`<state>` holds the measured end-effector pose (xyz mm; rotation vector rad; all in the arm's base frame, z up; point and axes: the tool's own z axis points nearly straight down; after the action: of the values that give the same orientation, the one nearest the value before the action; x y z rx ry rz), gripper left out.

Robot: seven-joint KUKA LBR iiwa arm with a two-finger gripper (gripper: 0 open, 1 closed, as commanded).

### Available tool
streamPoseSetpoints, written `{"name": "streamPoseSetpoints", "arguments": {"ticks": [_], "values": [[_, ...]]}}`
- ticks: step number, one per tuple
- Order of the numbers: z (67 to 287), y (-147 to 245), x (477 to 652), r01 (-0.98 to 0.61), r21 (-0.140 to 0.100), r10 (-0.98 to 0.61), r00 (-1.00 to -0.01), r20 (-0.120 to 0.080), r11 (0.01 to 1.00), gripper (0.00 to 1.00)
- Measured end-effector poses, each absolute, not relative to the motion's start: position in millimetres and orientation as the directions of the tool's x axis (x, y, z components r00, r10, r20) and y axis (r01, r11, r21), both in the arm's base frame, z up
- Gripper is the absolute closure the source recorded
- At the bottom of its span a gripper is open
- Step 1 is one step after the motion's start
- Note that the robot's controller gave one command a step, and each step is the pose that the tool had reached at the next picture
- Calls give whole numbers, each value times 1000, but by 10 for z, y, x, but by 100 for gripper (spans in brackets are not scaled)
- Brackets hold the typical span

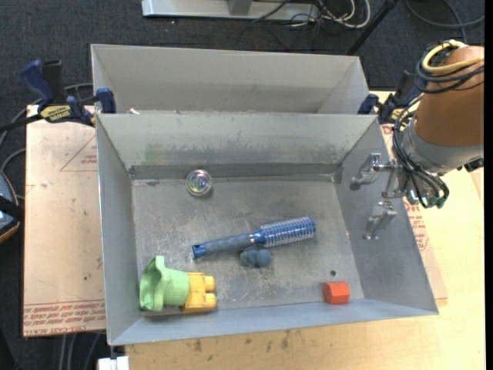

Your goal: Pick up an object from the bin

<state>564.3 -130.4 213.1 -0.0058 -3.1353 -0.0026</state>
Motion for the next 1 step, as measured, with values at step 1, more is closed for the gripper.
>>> {"name": "streamPoseSetpoints", "arguments": {"ticks": [1], "values": [[719, -508, 5681, -172, -2, -172, -985, -5, 985, 0]]}}
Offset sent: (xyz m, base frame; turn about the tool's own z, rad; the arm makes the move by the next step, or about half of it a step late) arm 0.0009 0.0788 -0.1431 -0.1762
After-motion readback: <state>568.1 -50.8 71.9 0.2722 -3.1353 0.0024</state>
